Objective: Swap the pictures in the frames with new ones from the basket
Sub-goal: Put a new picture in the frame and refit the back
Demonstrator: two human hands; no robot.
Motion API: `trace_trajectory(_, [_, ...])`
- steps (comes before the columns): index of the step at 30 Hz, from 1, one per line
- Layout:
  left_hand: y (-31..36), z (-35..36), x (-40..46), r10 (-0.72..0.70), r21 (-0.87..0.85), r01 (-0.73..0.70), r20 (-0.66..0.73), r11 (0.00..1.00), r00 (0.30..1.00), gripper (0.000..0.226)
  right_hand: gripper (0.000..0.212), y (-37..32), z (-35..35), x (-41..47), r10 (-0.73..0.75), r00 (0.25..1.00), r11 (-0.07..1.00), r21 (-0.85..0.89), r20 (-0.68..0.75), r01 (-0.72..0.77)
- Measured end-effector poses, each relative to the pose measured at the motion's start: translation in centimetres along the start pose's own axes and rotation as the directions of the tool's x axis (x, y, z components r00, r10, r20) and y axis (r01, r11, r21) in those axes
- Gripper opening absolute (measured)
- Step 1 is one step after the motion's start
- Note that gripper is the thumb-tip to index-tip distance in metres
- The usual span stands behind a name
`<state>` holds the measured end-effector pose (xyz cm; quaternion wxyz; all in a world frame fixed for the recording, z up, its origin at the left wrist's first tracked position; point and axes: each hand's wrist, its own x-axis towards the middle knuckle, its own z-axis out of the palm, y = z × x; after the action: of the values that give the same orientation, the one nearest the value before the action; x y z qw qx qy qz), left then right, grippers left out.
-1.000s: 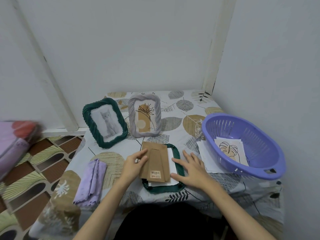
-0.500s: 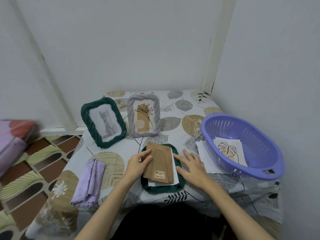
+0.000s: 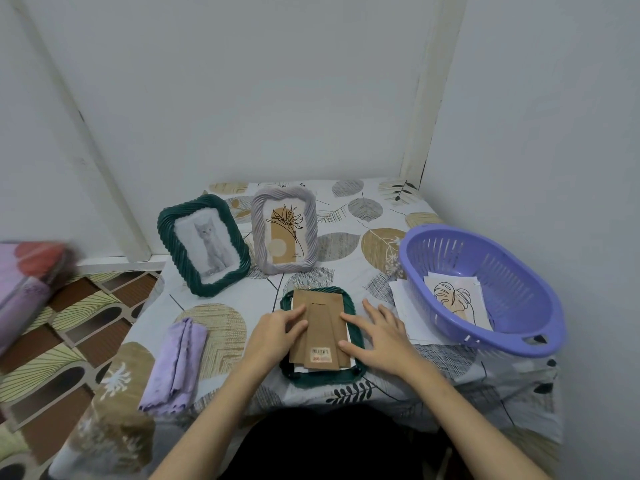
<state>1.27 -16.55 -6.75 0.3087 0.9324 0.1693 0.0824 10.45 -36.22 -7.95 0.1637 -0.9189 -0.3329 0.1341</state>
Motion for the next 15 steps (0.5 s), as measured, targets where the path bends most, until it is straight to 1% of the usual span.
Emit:
trace_trajectory(2, [-0.2,0.0,0.0,0.001,0.077,-0.003,0.021,0.997,1.000,0.042,0.058,0.0,0.0,0.1,0.001,1.000,1.000,-0.007,0.006,-0.001])
trace_trajectory(5, [-0.4,0.1,-0.1,-0.021,0.132,0.016,0.039,0.991,0.999,0.041,0.057,0.0,0.0,0.1,-0.001,1.000,1.000,-0.021,0.020,0.001])
trace_trajectory(9, [-2.1,-0.3,0.0,-0.103,0.187,0.109,-0.046,0.976,0.994,0.050,0.057,0.0,0.0,0.0,-0.003,1.000,1.000,-0.024,0.022,0.004])
trace_trajectory(10, [-2.5,-0.4,0.0,-0.119,0.190,0.126,-0.045,0.974,0.992,0.053,0.059,0.0,0.0,0.0,-0.002,1.000,1.000,-0.024,0.022,0.002])
trace_trajectory(12, [-2.9,-0.6,-0.1,-0.134,0.153,0.135,-0.019,0.979,0.991,0.055,0.071,0.0,0.1,0.0,0.017,1.000,0.999,-0.030,0.023,-0.016])
trace_trajectory(14, [-3.0,-0.7,-0.1,-0.130,0.115,0.130,0.000,0.985,0.991,0.052,0.085,-0.1,0.2,0.1,0.049,0.999,0.998,-0.031,0.019,-0.049])
trace_trajectory(15, [-2.9,-0.7,0.0,-0.127,0.102,0.126,0.000,0.987,0.992,0.050,0.088,-0.2,0.2,0.2,0.060,0.998,0.998,-0.026,0.017,-0.060])
